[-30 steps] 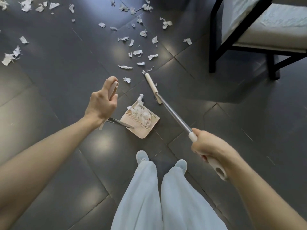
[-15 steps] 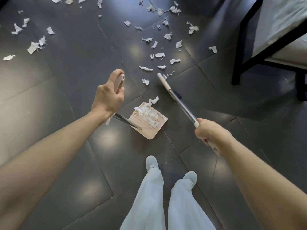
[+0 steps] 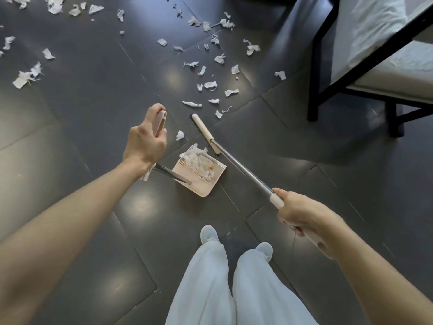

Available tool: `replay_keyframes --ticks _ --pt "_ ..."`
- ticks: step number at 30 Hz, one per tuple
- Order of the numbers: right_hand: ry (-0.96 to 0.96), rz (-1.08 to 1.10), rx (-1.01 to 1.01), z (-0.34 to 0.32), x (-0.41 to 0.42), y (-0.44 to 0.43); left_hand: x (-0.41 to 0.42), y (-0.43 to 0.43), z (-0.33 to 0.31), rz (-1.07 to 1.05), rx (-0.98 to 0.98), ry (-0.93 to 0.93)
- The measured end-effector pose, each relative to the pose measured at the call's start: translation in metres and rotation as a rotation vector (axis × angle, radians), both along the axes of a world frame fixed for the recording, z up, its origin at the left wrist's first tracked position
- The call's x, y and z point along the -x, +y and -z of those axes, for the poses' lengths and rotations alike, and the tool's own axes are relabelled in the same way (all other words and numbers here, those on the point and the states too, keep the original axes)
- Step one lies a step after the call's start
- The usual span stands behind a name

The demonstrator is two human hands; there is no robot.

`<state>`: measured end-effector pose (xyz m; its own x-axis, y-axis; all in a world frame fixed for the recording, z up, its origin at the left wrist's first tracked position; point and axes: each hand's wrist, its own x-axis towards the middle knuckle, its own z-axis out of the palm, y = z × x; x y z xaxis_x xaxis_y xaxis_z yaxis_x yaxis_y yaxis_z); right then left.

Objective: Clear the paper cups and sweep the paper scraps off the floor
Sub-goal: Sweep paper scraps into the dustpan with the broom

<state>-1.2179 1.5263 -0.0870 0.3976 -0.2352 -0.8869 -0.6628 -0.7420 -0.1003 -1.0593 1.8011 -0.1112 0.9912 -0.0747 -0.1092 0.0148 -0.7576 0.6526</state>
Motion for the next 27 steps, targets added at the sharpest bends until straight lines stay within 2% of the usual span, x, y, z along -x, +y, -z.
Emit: replay_keyframes --ticks 14,22,27 --pt "-0.071 -0.009 -0.009 -0.001 -0.060 -0.009 0.015 0.029 -0.011 -0.155 -0.005 -0.043" --pt "-0.120 -0.330 0.070 0.029 -0.139 0.036 0.003 0.062 -0.003 -0.370 -0.082 -0.038" --pt "-0.065 -0.398 -0.060 0.036 -0.171 0.064 -0.032 0.076 0.004 -0.463 -0.121 -0.020"
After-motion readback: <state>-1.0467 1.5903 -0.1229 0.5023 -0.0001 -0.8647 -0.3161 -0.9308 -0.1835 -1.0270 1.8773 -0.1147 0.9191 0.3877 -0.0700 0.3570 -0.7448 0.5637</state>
